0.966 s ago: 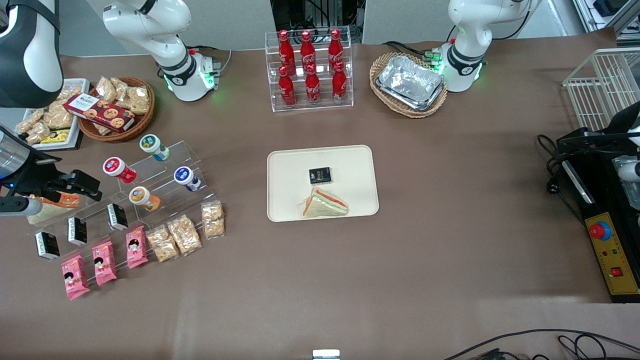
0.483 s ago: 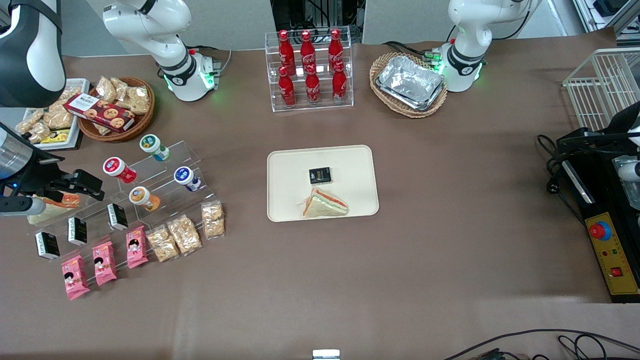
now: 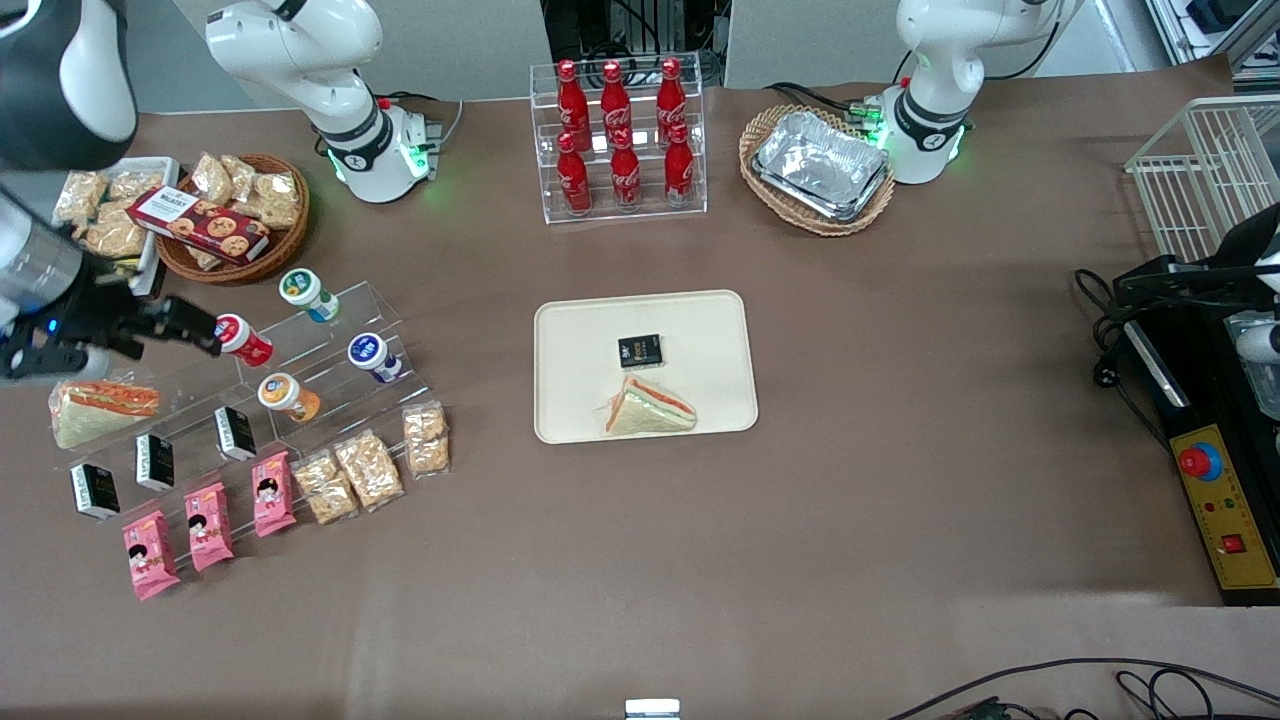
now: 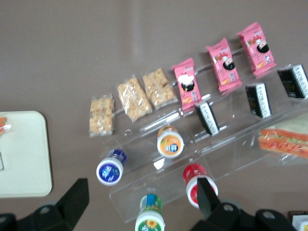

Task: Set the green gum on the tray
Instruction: 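Move the right gripper over the gum tubs on the acrylic rack, then lower the right gripper and close it on the green gum tub, then lift the green gum tub and carry it over the cream tray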

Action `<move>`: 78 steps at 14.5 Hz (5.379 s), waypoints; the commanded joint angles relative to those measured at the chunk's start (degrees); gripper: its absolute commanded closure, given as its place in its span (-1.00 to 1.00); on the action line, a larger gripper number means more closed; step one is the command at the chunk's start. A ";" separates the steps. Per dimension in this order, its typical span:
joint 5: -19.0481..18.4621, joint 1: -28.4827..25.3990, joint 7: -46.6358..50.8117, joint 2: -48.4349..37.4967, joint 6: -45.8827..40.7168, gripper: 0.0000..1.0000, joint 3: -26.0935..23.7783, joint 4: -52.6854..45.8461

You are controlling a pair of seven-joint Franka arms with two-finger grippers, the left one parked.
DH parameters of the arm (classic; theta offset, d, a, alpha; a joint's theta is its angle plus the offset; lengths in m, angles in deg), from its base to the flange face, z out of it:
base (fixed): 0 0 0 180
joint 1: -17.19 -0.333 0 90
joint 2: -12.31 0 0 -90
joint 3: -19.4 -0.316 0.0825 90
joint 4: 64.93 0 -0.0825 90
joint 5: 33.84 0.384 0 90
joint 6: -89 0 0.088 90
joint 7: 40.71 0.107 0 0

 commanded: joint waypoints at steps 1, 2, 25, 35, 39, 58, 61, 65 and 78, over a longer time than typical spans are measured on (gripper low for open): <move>-2.44 -1.29 -0.64 -14.11 5.58 -1.00 0.17 17.56; -2.53 -1.20 -0.81 -14.20 4.53 -1.00 0.26 17.57; -2.62 -0.50 -2.31 -23.43 22.79 -1.00 0.79 45.16; -2.62 0.82 -2.31 -22.46 31.94 -1.00 0.70 51.58; -2.62 0.64 -1.79 -22.03 31.07 -1.00 0.44 51.49; -2.70 0.38 -2.13 -22.38 28.43 -0.05 -0.62 50.88; -2.70 0.38 -2.22 -22.38 25.99 -0.01 -0.62 48.78; -2.53 0.38 -2.14 -21.41 13.08 0.00 -0.71 36.06; 5.03 -1.03 46.08 3.87 -7.72 0.00 -33.46 -5.72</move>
